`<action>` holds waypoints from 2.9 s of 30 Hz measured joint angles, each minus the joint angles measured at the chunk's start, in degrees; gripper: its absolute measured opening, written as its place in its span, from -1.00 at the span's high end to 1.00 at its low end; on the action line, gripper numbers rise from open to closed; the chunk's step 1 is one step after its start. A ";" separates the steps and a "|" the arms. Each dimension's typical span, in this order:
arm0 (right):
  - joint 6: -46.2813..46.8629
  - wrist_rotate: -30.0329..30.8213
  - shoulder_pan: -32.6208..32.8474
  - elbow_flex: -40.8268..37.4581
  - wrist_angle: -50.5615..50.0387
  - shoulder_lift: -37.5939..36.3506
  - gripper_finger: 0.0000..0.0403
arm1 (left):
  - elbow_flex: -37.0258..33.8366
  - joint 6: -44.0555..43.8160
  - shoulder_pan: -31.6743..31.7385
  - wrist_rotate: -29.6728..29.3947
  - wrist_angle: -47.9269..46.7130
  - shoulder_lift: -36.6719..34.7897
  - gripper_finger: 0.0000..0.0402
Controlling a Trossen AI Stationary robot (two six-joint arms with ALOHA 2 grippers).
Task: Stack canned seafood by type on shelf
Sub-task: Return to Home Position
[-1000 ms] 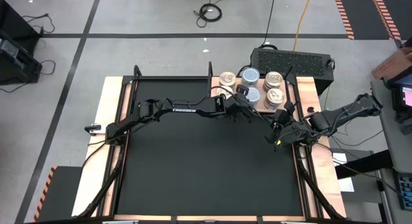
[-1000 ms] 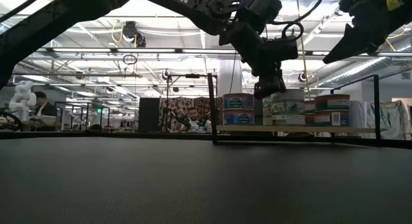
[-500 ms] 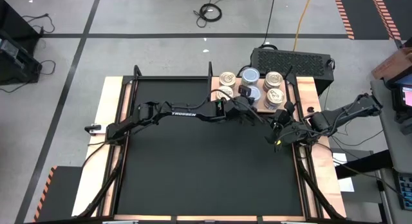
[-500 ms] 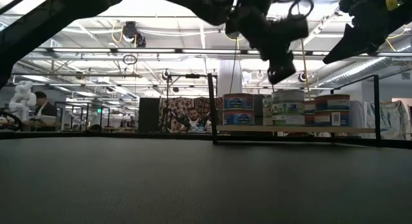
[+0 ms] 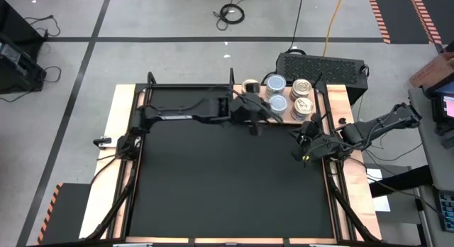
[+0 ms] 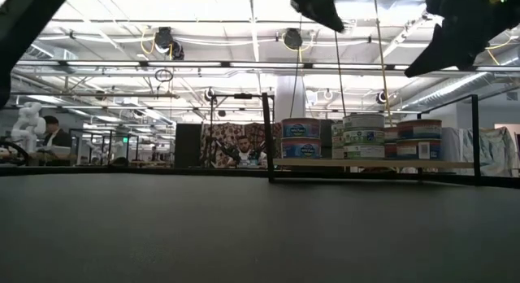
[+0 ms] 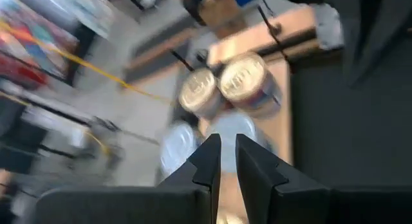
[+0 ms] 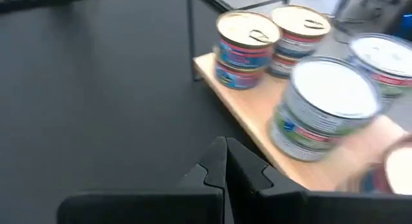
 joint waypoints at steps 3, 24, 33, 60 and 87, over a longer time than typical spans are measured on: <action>-1.57 -2.42 -0.01 0.00 3.73 0.02 1.00 | -0.08 -5.86 -0.35 1.72 -7.31 -4.15 0.74; -13.09 -20.82 0.18 -0.02 36.21 3.57 1.00 | -34.80 -21.99 -16.25 -2.35 1.40 -28.13 0.74; -13.79 -20.31 0.28 -0.02 36.57 3.76 1.00 | -66.31 -27.73 -18.57 -5.33 30.45 -41.98 0.74; -22.17 -27.88 -6.36 -4.40 27.32 -7.11 1.00 | -110.98 -40.58 -18.02 -5.11 51.96 -80.91 0.74; -16.48 -28.08 -7.99 -30.32 36.35 -29.96 1.00 | -120.65 -43.08 -17.00 -0.46 65.45 -83.40 0.74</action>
